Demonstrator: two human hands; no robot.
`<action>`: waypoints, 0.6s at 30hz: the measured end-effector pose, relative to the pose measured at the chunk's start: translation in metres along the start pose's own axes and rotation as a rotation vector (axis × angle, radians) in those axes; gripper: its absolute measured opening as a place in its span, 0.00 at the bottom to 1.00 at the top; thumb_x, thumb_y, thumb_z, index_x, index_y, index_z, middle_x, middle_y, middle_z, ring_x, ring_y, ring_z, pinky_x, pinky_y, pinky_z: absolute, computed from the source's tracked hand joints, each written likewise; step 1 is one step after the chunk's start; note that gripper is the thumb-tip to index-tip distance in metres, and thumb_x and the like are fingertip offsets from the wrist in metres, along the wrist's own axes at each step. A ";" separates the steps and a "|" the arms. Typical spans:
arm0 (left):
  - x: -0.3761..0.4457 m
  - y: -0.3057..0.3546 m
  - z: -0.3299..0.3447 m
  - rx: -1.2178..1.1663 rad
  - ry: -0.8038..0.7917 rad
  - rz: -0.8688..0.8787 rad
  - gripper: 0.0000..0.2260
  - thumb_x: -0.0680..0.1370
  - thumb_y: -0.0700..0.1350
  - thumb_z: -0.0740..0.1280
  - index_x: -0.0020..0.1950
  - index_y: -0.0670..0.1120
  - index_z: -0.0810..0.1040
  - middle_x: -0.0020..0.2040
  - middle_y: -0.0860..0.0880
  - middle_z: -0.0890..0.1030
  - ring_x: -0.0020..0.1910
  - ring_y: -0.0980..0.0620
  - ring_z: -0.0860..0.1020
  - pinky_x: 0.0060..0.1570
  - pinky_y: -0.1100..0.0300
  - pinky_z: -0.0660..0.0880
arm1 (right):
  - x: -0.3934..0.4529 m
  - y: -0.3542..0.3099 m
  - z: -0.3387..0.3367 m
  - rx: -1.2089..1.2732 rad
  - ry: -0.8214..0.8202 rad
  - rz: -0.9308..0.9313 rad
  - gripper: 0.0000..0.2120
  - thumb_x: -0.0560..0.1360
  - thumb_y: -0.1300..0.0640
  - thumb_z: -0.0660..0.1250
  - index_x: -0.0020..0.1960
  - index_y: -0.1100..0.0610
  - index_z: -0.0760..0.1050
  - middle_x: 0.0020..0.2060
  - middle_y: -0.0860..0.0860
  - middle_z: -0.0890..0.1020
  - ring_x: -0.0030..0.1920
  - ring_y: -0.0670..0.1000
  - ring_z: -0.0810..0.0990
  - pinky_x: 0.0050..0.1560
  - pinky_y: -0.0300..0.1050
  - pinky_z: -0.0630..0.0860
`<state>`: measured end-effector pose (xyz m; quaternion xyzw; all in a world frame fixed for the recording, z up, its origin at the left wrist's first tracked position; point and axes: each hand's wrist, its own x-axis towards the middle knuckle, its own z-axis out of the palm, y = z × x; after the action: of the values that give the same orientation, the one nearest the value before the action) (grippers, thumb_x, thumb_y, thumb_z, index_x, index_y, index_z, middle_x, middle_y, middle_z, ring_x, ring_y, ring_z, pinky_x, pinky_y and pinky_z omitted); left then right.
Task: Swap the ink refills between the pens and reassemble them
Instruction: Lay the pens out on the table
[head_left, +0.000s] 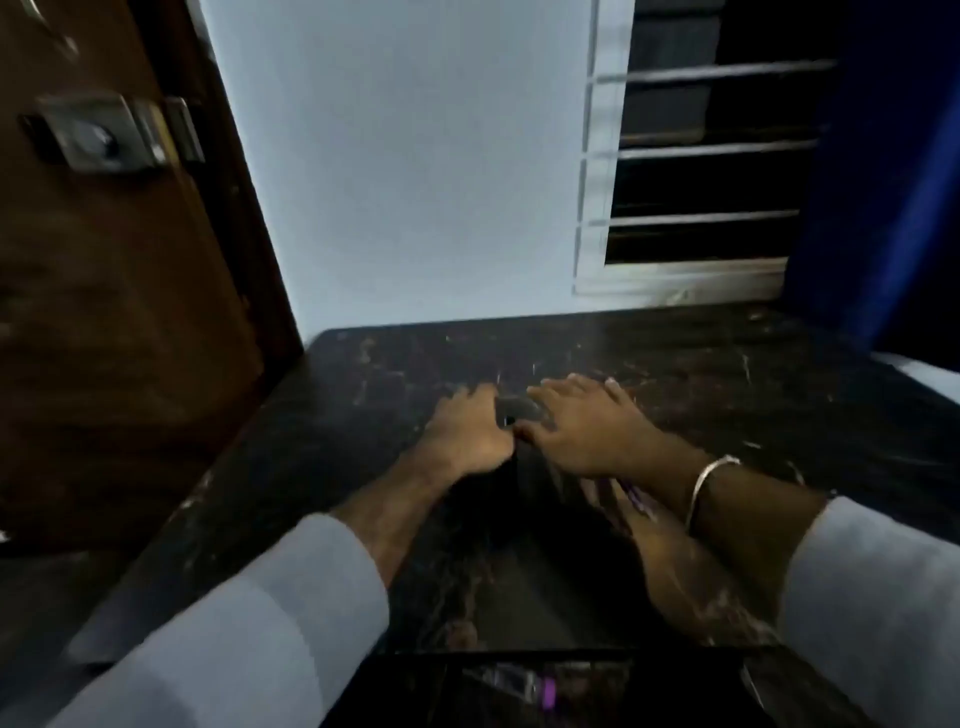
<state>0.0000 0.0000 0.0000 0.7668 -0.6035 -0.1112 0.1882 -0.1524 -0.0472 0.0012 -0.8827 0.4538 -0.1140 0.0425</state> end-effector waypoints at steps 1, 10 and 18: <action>-0.006 -0.004 0.010 0.022 -0.031 -0.017 0.24 0.74 0.54 0.66 0.69 0.48 0.70 0.66 0.40 0.74 0.65 0.37 0.72 0.65 0.47 0.71 | -0.008 -0.002 0.009 -0.001 -0.059 -0.004 0.32 0.76 0.33 0.50 0.74 0.47 0.65 0.76 0.48 0.68 0.76 0.54 0.61 0.74 0.65 0.52; -0.024 -0.020 0.025 -0.082 -0.021 -0.003 0.14 0.75 0.53 0.69 0.56 0.49 0.75 0.54 0.46 0.77 0.50 0.47 0.77 0.47 0.53 0.74 | -0.019 -0.008 0.034 0.088 -0.048 -0.127 0.22 0.77 0.47 0.61 0.71 0.43 0.70 0.68 0.50 0.76 0.68 0.56 0.73 0.67 0.55 0.70; -0.032 -0.045 0.028 -0.061 0.081 0.019 0.19 0.77 0.51 0.66 0.68 0.58 0.72 0.53 0.50 0.71 0.52 0.49 0.75 0.48 0.57 0.72 | -0.001 0.005 0.026 -0.039 -0.045 -0.193 0.14 0.75 0.54 0.69 0.60 0.48 0.75 0.61 0.51 0.73 0.63 0.57 0.70 0.61 0.58 0.72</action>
<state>0.0205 0.0359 -0.0462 0.7589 -0.5989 -0.0967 0.2366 -0.1512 -0.0499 -0.0256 -0.9254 0.3677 -0.0887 0.0241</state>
